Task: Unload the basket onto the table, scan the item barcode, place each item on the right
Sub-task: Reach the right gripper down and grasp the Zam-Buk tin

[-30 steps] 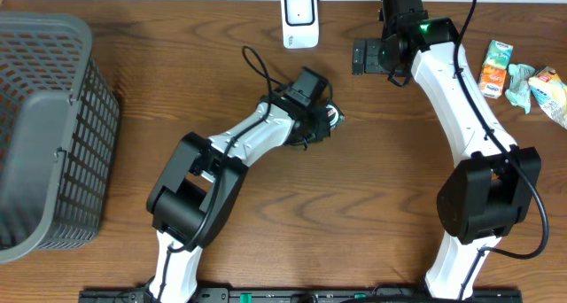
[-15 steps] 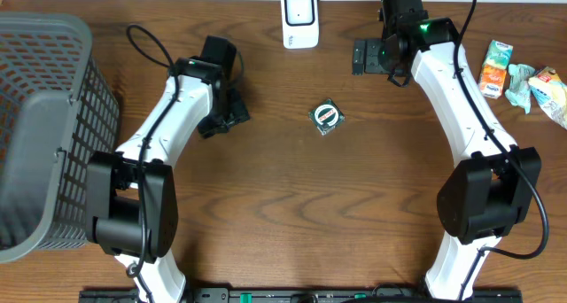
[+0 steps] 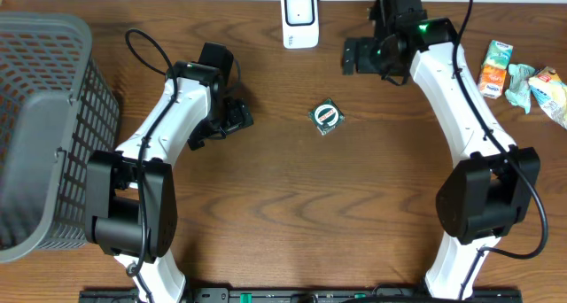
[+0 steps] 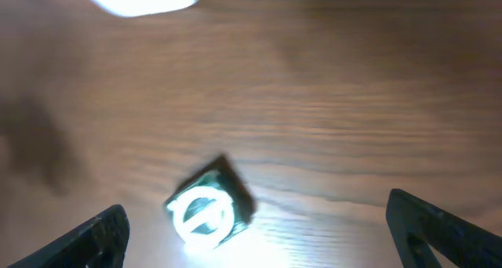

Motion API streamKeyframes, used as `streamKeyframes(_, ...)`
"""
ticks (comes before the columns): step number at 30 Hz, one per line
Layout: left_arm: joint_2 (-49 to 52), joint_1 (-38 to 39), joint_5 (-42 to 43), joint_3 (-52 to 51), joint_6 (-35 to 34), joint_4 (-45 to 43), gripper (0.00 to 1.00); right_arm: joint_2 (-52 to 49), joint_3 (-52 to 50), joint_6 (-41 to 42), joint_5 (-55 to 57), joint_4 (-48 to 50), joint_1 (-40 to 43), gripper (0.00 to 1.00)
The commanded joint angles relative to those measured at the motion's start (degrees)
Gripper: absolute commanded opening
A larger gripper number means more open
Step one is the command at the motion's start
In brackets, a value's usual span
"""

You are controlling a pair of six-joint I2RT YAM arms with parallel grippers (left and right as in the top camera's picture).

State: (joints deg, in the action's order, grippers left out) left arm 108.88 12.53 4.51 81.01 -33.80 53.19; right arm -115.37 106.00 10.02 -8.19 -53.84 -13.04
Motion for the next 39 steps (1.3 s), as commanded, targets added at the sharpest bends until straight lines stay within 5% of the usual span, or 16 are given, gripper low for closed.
streamKeyframes(1,0.11,-0.09,-0.74,-0.39,0.55,0.31,0.97,-5.18,-0.48,-17.33,-9.05,-0.76,-4.24,0.96)
streamKeyframes(13,0.11,-0.09,-0.74,-0.39,0.55,0.31,0.98,-16.59,-0.48,-23.8,3.56,-3.08,-8.7,0.99)
streamKeyframes(23,0.11,-0.09,-0.74,-0.39,0.55,0.31,0.98,-16.98,-0.57,-22.23,3.13,-5.55,-9.2,0.77)
streamKeyframes(39,0.11,-0.09,-0.74,-0.39,0.55,0.31,0.98,-20.02,-0.81,-18.36,7.19,-2.71,-11.93,0.65)
